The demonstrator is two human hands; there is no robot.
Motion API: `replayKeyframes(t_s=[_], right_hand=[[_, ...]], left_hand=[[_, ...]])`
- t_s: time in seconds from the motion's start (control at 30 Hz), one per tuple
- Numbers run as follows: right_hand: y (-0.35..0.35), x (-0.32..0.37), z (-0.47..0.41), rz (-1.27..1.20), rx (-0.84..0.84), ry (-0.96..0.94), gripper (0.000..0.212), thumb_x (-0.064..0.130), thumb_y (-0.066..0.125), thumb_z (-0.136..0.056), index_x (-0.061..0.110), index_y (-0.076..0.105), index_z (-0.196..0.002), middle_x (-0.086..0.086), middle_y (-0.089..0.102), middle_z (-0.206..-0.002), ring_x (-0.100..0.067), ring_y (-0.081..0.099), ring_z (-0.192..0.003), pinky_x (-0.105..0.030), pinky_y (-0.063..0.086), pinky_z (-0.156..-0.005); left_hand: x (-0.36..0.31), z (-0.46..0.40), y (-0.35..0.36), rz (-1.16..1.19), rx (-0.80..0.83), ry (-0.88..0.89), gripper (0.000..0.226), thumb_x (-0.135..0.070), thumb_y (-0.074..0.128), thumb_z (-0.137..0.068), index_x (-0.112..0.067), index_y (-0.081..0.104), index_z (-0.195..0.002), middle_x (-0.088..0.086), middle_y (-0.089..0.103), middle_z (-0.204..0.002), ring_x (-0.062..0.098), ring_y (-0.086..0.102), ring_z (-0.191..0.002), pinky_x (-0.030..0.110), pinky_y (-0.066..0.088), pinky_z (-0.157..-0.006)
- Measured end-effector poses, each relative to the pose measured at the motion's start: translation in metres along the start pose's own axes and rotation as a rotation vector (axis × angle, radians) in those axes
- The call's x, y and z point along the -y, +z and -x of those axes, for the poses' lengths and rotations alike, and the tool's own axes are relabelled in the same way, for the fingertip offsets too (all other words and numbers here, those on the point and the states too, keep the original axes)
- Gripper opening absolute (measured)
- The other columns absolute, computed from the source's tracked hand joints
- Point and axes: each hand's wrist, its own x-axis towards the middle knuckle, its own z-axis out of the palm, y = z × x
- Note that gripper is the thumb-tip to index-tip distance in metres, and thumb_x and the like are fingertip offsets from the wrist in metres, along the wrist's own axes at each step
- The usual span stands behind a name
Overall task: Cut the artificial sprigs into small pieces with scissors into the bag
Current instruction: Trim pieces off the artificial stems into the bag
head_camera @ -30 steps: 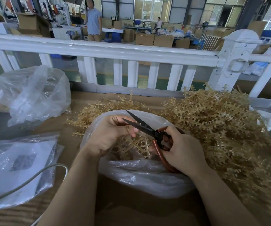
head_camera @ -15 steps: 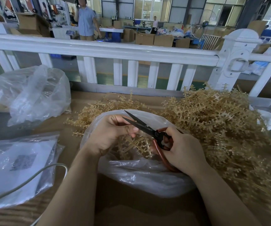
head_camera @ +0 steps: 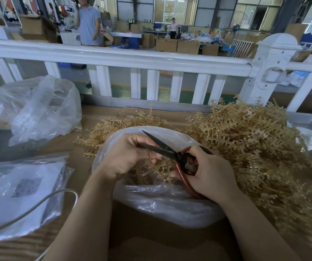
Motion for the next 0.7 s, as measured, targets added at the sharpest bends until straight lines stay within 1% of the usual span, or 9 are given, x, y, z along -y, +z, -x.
replayKeyframes(t_s=[0.1,0.23,0.3,0.37,0.43,0.53,0.6,0.63,0.7], right_hand=[[0.0006,0.0005,-0.0004,0.019,-0.001,0.02,0.057,0.083,0.051,-0.077,0.029,0.056,-0.095,0.026,0.043,-0.068,0.006,0.038,-0.055,-0.005,0.018,-0.056],[0.0004,0.0011,-0.0002,-0.024,0.027,0.02,0.058,0.087,0.048,-0.074,0.033,0.05,-0.094,0.025,0.045,-0.07,0.004,0.041,-0.056,-0.007,0.026,-0.054],[-0.0001,0.0016,-0.0002,-0.036,0.041,0.018,0.055,0.088,0.047,-0.074,0.036,0.045,-0.093,0.026,0.043,-0.068,0.006,0.04,-0.054,-0.008,0.027,-0.052],[0.0002,0.001,0.0,-0.042,0.044,0.019,0.056,0.088,0.046,-0.074,0.035,0.046,-0.092,0.026,0.043,-0.066,0.006,0.041,-0.053,-0.009,0.029,-0.05],[0.0005,0.0006,0.0003,-0.037,0.021,0.021,0.056,0.087,0.047,-0.074,0.034,0.048,-0.091,0.026,0.043,-0.063,0.006,0.039,-0.05,-0.007,0.027,-0.05],[-0.0006,0.0017,0.0001,-0.05,-0.015,0.021,0.048,0.085,0.05,-0.075,0.04,0.039,-0.09,0.032,0.032,-0.059,0.015,0.03,-0.049,-0.005,0.021,-0.05],[-0.0003,0.0003,0.0001,-0.061,-0.02,0.017,0.047,0.084,0.05,-0.076,0.041,0.038,-0.09,0.033,0.031,-0.059,0.017,0.03,-0.05,-0.006,0.022,-0.05],[0.0003,-0.0006,0.0003,-0.066,-0.017,0.015,0.047,0.085,0.049,-0.075,0.041,0.038,-0.09,0.032,0.032,-0.06,0.016,0.032,-0.05,-0.006,0.024,-0.05],[0.0013,-0.0028,0.0006,-0.076,-0.006,0.018,0.048,0.085,0.048,-0.075,0.04,0.042,-0.089,0.03,0.037,-0.061,0.01,0.036,-0.05,-0.007,0.027,-0.051]], left_hand=[[0.0001,-0.0007,0.0002,0.016,-0.006,0.002,0.009,-0.008,0.075,-0.071,-0.013,0.079,-0.077,0.007,0.071,-0.068,0.019,0.065,-0.065,0.026,0.056,-0.068],[0.0026,-0.0015,-0.0004,0.007,-0.045,-0.017,0.01,-0.007,0.077,-0.068,-0.01,0.079,-0.077,0.01,0.07,-0.066,0.02,0.064,-0.062,0.026,0.056,-0.065],[0.0035,-0.0017,-0.0003,0.008,-0.049,-0.019,0.011,-0.007,0.078,-0.067,-0.009,0.079,-0.078,0.011,0.07,-0.066,0.02,0.064,-0.062,0.027,0.056,-0.065],[0.0033,-0.0017,0.0,0.017,-0.049,-0.018,0.011,-0.007,0.078,-0.067,-0.008,0.079,-0.078,0.012,0.071,-0.068,0.02,0.064,-0.062,0.027,0.056,-0.064],[0.0026,-0.0015,0.0003,0.021,-0.046,-0.012,0.011,-0.006,0.077,-0.068,-0.006,0.078,-0.079,0.014,0.071,-0.071,0.022,0.064,-0.064,0.027,0.056,-0.064],[0.0011,-0.0014,0.0015,0.032,-0.057,-0.001,0.011,-0.004,0.077,-0.069,-0.002,0.077,-0.08,0.016,0.072,-0.077,0.027,0.063,-0.067,0.028,0.056,-0.065],[0.0001,-0.0016,0.003,0.037,-0.061,0.0,0.013,-0.002,0.076,-0.069,0.0,0.075,-0.082,0.019,0.072,-0.081,0.03,0.062,-0.07,0.029,0.056,-0.066],[-0.0006,-0.0015,0.0036,0.038,-0.058,0.002,0.013,-0.001,0.076,-0.069,0.0,0.075,-0.082,0.018,0.072,-0.081,0.029,0.063,-0.069,0.029,0.056,-0.065],[-0.0015,-0.0016,0.0047,0.042,-0.049,0.003,0.012,0.001,0.074,-0.07,-0.001,0.075,-0.081,0.014,0.073,-0.078,0.022,0.064,-0.065,0.028,0.056,-0.064]])
